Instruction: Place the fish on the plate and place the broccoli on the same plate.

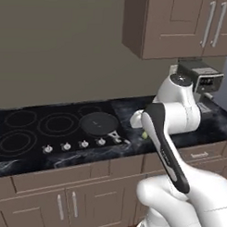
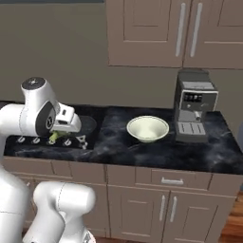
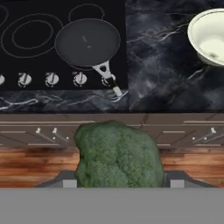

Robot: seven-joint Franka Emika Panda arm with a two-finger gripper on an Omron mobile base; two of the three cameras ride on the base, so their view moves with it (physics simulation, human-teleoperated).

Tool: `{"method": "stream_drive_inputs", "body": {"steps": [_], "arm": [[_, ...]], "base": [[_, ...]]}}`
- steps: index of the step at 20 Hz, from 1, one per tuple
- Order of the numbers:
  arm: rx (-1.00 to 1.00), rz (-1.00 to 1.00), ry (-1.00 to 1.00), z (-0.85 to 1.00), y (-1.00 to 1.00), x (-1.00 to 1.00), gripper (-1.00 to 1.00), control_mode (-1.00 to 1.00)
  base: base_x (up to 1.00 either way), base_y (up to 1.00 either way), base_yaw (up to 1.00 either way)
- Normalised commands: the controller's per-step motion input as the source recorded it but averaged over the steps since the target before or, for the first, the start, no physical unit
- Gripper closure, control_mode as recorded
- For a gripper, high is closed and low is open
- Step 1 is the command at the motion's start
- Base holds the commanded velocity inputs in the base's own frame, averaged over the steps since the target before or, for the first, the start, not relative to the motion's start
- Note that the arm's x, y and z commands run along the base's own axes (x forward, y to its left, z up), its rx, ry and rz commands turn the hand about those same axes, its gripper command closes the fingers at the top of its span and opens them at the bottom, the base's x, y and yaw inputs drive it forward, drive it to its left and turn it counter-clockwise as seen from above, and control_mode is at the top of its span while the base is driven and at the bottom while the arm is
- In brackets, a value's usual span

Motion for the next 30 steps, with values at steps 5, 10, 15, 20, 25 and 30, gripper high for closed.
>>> {"method": "stream_drive_inputs", "body": {"steps": [5,10,15,20,25,30], "arm": [[0.0,0.0,0.0,0.0,0.0,0.0,1.0,1.0],[0.0,0.0,0.0,0.0,0.0,0.0,1.0,1.0],[0.0,0.0,0.0,0.0,0.0,0.0,1.0,1.0],[0.0,0.0,0.0,0.0,0.0,0.0,1.0,1.0],[0.0,0.0,0.0,0.0,0.0,0.0,1.0,1.0],[0.0,0.0,0.0,0.0,0.0,0.0,1.0,1.0]], "base": [[-0.04,1.0,0.07],[0.0,1.0,0.01],[0.0,1.0,0.0],[0.14,1.0,-0.04],[0.37,1.0,-0.09],[0.63,0.86,-0.1]]}}
